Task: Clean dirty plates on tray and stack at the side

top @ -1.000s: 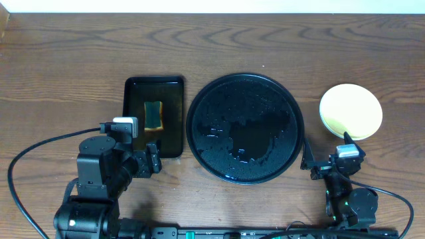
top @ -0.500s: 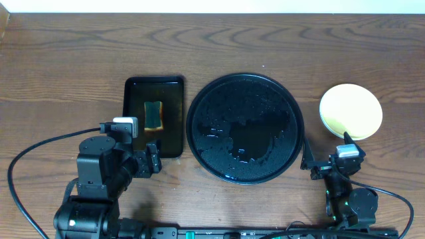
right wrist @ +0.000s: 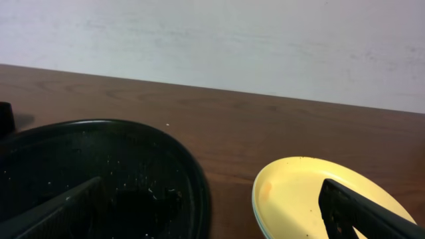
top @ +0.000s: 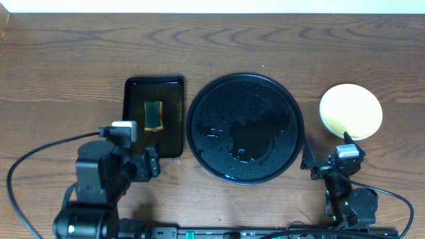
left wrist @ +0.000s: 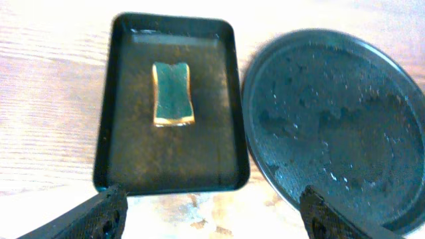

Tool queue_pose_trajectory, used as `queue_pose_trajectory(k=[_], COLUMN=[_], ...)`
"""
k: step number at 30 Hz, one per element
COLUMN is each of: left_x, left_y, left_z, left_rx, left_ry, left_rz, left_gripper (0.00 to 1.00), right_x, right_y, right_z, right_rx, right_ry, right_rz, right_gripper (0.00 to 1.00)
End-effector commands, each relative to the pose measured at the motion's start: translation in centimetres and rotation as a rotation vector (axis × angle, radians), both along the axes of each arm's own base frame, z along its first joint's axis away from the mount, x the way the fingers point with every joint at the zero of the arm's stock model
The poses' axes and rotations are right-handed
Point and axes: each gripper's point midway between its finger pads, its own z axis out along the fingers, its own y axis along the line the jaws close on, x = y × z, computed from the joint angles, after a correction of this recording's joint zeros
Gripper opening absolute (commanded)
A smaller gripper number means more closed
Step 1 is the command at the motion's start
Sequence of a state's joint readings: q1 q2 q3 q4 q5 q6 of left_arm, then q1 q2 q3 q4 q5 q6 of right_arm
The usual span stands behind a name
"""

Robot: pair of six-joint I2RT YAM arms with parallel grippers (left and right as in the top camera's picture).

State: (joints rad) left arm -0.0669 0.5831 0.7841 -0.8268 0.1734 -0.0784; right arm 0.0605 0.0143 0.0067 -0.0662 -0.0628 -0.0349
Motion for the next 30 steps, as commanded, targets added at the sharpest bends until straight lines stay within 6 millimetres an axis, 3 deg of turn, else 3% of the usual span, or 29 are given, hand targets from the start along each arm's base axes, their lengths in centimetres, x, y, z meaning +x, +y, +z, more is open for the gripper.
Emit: queue_pose_trajectory(k=[1, 11, 20, 25, 29, 30], left_x=[-0.4, 1.2, 3.6, 3.5, 3.3, 3.2], left_y=[1.1, 2.3, 2.4, 2.4, 2.3, 2.3], left_z=[-0.4, -3.8, -3.2, -3.3, -6.6, -6.7], left_rx=[0.002, -0.005, 0.006, 0.128, 0.131, 0.13], left_ry=[-0.06, -0.392, -0.707, -0.728, -0.591, -0.588], left_rz=[0.053, 0.109, 0.099, 0.053, 0.043, 0.042], left_gripper=[0.83, 0.84, 0.83, 0.83, 0.84, 0.83], right_x=[0.0, 0.0, 0.0, 0.0, 0.0, 0.0], right_y=[0.1, 0.1, 0.1, 0.1, 0.1, 0.1], right_z=[0.0, 0.0, 0.0, 0.0, 0.0, 0.0], right_rx=[-0.008, -0.008, -0.008, -0.008, -0.008, -0.008], right_ry=[-0.001, -0.001, -0.001, -0.001, -0.001, -0.001], right_rz=[0.001, 0.001, 0.001, 0.001, 0.001, 0.001], right_gripper=[0.99, 0.99, 0.99, 0.99, 0.99, 0.99])
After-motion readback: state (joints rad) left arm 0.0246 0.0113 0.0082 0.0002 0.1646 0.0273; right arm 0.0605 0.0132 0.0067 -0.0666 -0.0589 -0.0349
